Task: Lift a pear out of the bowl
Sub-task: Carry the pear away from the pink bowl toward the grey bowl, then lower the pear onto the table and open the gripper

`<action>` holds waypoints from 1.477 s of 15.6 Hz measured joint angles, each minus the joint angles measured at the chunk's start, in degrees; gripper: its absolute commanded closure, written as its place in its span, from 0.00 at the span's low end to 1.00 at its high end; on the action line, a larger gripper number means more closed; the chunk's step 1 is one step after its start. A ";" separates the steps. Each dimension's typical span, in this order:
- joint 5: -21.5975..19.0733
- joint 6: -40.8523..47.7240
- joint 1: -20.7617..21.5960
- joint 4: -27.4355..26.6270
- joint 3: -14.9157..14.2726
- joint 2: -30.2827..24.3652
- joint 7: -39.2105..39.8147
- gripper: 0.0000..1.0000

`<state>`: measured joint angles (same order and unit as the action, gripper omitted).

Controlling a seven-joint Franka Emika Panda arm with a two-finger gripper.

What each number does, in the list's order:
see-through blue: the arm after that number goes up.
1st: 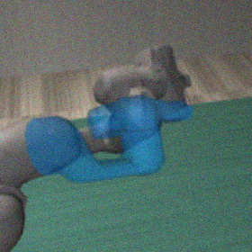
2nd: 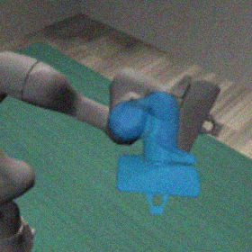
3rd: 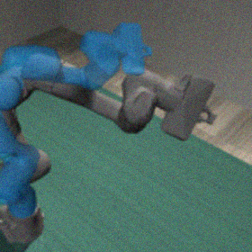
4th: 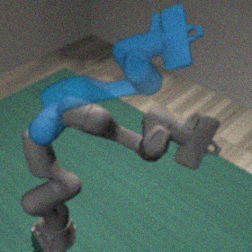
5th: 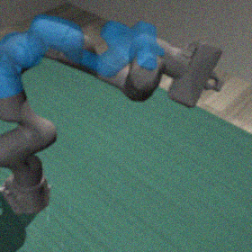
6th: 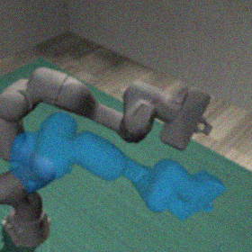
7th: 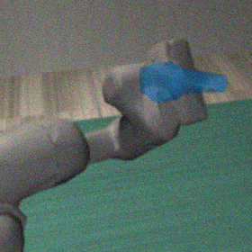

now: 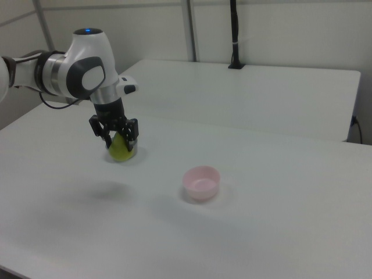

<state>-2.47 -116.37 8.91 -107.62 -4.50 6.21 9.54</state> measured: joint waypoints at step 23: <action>8.59 -3.53 -0.06 -0.59 1.78 10.92 -5.57 0.00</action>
<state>6.12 -119.89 8.85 -108.21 -2.72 17.13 3.98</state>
